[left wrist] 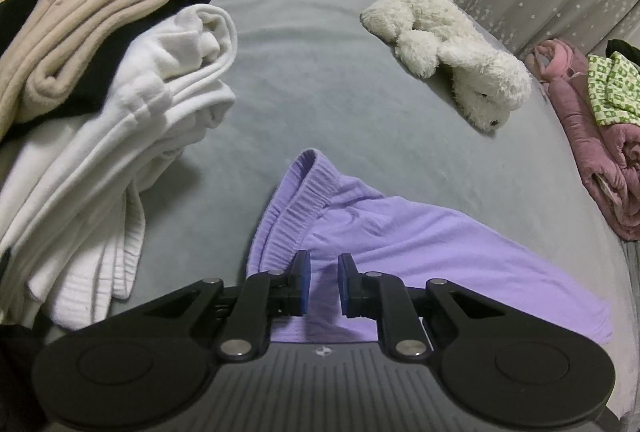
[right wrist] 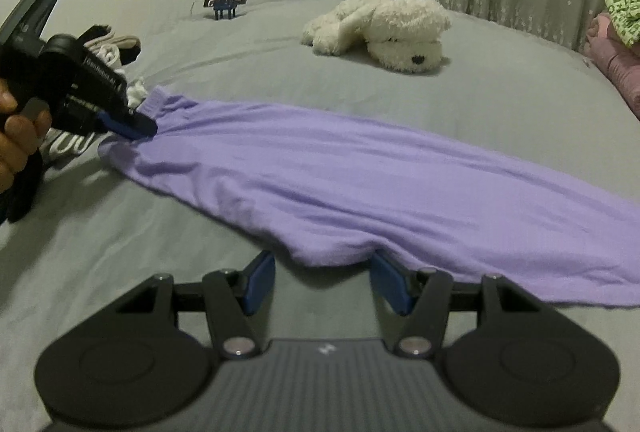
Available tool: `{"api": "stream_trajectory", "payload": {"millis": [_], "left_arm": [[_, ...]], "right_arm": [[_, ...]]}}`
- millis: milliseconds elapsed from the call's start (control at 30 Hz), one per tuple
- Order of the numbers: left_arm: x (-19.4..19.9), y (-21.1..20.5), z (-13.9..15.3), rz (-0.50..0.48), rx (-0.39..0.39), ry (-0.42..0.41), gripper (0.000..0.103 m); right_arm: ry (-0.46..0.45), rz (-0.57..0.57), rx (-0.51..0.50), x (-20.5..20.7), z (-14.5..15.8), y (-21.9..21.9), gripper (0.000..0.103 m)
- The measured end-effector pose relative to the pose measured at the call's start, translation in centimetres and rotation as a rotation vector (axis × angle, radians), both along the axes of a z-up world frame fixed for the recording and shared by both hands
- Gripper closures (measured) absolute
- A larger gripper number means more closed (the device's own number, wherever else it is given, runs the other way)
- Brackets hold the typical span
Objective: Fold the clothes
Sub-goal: 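Hold the waistband with the left gripper while the right gripper hovers open, then pinch the lavender pants edge with the right gripper and tug it taut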
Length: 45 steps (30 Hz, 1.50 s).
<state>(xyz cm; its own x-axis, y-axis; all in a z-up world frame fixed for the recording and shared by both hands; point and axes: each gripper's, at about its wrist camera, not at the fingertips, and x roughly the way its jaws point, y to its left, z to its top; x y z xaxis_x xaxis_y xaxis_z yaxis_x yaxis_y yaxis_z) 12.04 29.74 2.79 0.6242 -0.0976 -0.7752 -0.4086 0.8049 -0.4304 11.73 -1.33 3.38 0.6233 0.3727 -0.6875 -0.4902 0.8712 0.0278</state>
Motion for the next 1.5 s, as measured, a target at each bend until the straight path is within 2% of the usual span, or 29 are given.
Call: {"api": "stream_trajectory", "payload": {"millis": [433, 800, 967, 1200, 1333, 1500], "left_arm": [[0.1, -0.1, -0.1, -0.004, -0.003, 0.004, 0.088], [0.1, -0.2, 0.0, -0.009, -0.002, 0.009, 0.088], [0.2, -0.3, -0.2, -0.017, -0.008, 0.016, 0.088], [0.2, -0.1, -0.3, -0.018, -0.019, 0.018, 0.088], [0.2, -0.2, -0.2, -0.022, -0.017, 0.018, 0.088], [0.2, -0.2, -0.2, -0.024, -0.015, 0.02, 0.088]], "right_arm": [[-0.035, -0.011, 0.034, 1.0, 0.1, 1.1, 0.048], [-0.012, -0.033, 0.069, -1.4, 0.0, -0.6, 0.047], [-0.03, 0.028, 0.005, -1.3, -0.4, 0.8, 0.047], [-0.053, 0.099, 0.017, 0.0, 0.2, 2.6, 0.048], [-0.037, 0.098, 0.076, 0.4, 0.2, 1.9, 0.051], [-0.011, 0.102, 0.15, 0.6, 0.4, 0.9, 0.064]]}}
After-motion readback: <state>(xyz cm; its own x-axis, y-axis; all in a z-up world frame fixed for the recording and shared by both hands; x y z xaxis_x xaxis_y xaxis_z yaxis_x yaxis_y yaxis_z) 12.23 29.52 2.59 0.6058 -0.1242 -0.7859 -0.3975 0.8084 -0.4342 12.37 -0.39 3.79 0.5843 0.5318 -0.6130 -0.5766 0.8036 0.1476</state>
